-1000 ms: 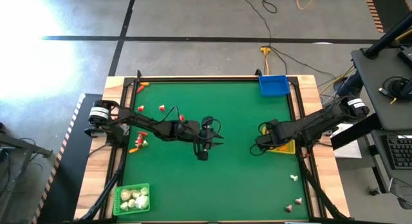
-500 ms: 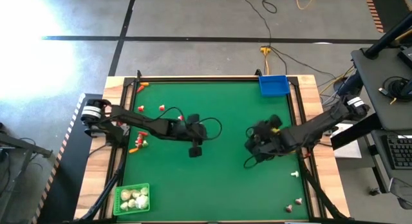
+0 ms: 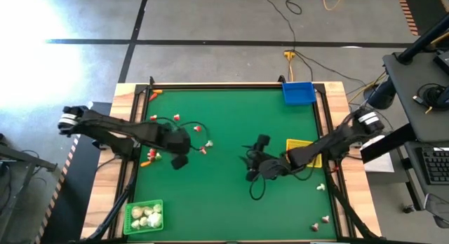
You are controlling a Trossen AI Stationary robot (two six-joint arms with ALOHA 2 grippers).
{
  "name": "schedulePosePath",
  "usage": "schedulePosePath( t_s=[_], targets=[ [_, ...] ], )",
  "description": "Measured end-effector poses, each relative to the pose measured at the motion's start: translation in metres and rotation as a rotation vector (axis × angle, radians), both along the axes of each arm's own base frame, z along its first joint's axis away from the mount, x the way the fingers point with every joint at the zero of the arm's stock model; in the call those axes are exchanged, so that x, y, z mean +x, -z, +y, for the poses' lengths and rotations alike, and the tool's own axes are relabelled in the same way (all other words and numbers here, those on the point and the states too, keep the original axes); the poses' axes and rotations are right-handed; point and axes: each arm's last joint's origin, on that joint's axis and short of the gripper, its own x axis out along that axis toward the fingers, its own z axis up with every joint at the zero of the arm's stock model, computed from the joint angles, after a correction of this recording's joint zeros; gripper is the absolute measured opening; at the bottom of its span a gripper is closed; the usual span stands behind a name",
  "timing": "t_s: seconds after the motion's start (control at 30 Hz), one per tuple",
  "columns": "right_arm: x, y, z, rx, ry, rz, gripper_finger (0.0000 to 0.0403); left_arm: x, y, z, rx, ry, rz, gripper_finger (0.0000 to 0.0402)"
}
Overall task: Sort produce into baskets
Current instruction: Put the brown mushroom into the blue bin
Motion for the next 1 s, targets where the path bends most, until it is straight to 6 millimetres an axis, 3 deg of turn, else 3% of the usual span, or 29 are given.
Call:
schedulePosePath(
  t_s=[0.17, 0.33, 0.47, 0.6, 0.8, 1.0],
  targets=[
    [0.022, 0.019, 0.008, 0.011, -0.116, -0.087, 0.0203, -0.033, -0.01, 0.0, -0.013, -0.156, 0.13, 0.0084],
    [0.038, 0.038, 0.017, 0.065, -0.242, -0.097, 0.0203, -0.041, -0.008, 0.0, -0.084, -0.165, 0.265, 0.0084],
    [0.048, 0.035, 0.022, 0.065, -0.247, -0.116, 0.0203, -0.042, -0.001, -0.005, -0.221, -0.185, 0.405, 0.0084],
    [0.051, 0.033, 0.024, 0.084, -0.289, -0.107, 0.0203, -0.046, 0.013, -0.008, -0.319, -0.176, 0.534, 0.0084],
    [0.048, 0.033, 0.026, 0.091, -0.32, -0.072, 0.0203, -0.06, 0.051, -0.009, -0.415, -0.154, 0.682, 0.0084],
    [0.048, 0.03, 0.026, 0.082, -0.324, -0.079, 0.0203, -0.041, 0.063, -0.011, -0.417, -0.103, 0.645, 0.0084]
  ],
)
